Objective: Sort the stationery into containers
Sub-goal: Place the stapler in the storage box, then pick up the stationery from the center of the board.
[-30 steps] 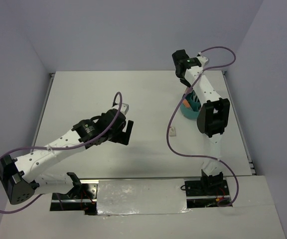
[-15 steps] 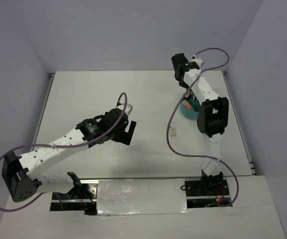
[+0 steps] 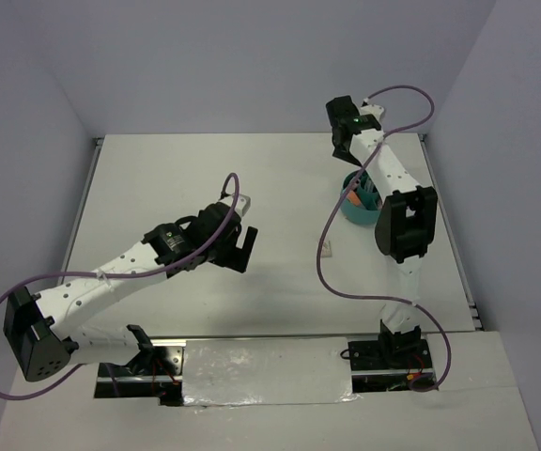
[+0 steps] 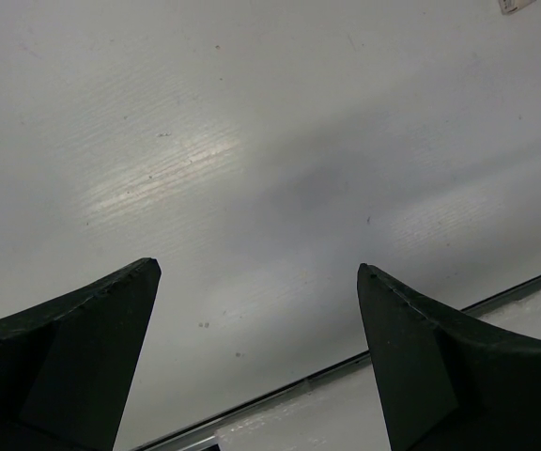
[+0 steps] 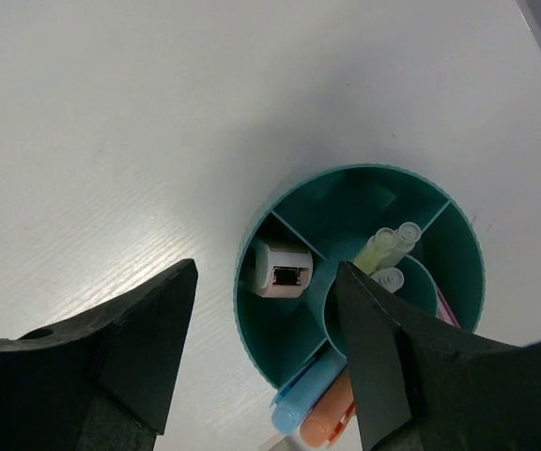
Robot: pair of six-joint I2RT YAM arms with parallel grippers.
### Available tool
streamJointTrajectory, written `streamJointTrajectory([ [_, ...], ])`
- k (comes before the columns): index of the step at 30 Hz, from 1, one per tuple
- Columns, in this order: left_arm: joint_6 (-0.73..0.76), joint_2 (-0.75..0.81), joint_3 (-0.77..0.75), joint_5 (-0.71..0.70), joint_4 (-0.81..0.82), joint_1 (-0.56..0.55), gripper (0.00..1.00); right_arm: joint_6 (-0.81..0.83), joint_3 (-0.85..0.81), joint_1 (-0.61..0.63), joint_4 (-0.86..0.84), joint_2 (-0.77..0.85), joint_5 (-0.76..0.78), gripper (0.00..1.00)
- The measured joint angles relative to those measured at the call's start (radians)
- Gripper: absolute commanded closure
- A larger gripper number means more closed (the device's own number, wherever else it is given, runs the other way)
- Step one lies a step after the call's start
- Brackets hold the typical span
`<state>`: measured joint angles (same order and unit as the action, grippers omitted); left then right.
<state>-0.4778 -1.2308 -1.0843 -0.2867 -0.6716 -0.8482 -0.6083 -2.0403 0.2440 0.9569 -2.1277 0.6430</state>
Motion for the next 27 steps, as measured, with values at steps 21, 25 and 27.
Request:
streamJointTrajectory([
  [21,-0.265,-0.254,-0.238,-0.013,-0.069,0.002,0.01,0.263,0.891,0.069,-0.211,0.924,-0.517,0.14],
  [25,-0.315,-0.335,-0.312,0.007,-0.076,-0.002,0.01,0.223,1.035,0.069,-0.189,0.963,-0.541,0.13],
  [27,-0.339,-0.414,-0.380,0.007,-0.080,-0.013,0.01,0.196,1.028,0.064,-0.175,1.009,-0.525,0.11],
])
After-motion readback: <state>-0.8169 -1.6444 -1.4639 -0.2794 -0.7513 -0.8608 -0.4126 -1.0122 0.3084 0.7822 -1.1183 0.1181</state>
